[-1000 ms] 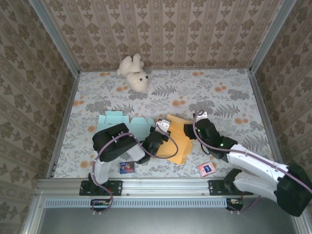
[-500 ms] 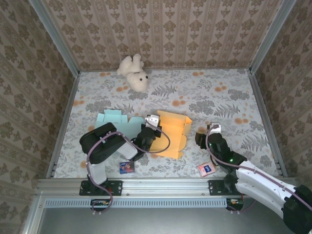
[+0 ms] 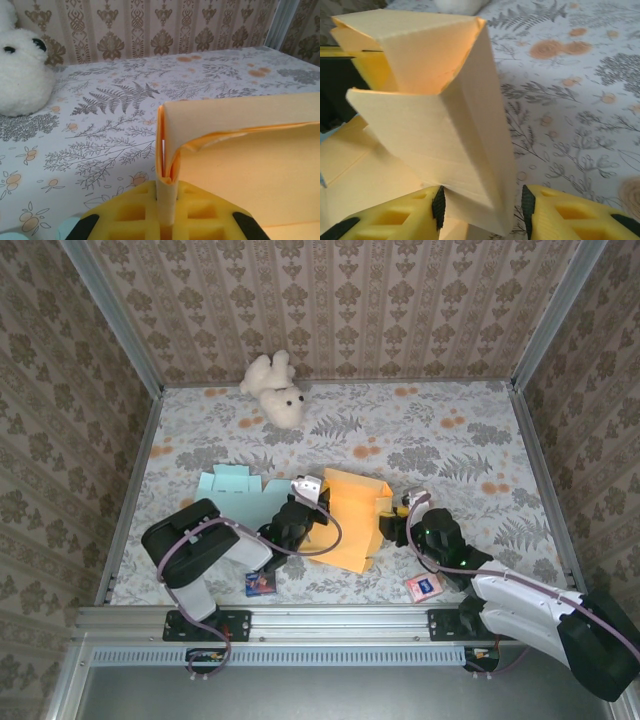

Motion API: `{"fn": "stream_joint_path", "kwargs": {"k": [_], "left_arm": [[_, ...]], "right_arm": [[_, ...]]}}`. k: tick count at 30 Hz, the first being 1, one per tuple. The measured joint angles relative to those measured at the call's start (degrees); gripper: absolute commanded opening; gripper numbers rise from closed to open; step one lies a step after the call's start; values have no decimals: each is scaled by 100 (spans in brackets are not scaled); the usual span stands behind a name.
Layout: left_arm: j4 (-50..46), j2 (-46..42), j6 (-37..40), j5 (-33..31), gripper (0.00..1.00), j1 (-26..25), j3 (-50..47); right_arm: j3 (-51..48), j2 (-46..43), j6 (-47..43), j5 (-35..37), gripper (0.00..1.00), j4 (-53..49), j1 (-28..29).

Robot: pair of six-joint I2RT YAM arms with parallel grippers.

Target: Fold the paper box

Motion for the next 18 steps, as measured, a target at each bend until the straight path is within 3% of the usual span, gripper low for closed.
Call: {"fn": "stream_joint_path", "kwargs": {"k": [9,18], "left_arm": [[-186,-35,-192,164,0,0,4],[-376,-160,-280,13,0,-52,105]], "right_arm": [[160,-20,-15,-149,32,-68,111],[717,411,0,470,34,-299,264]]}}
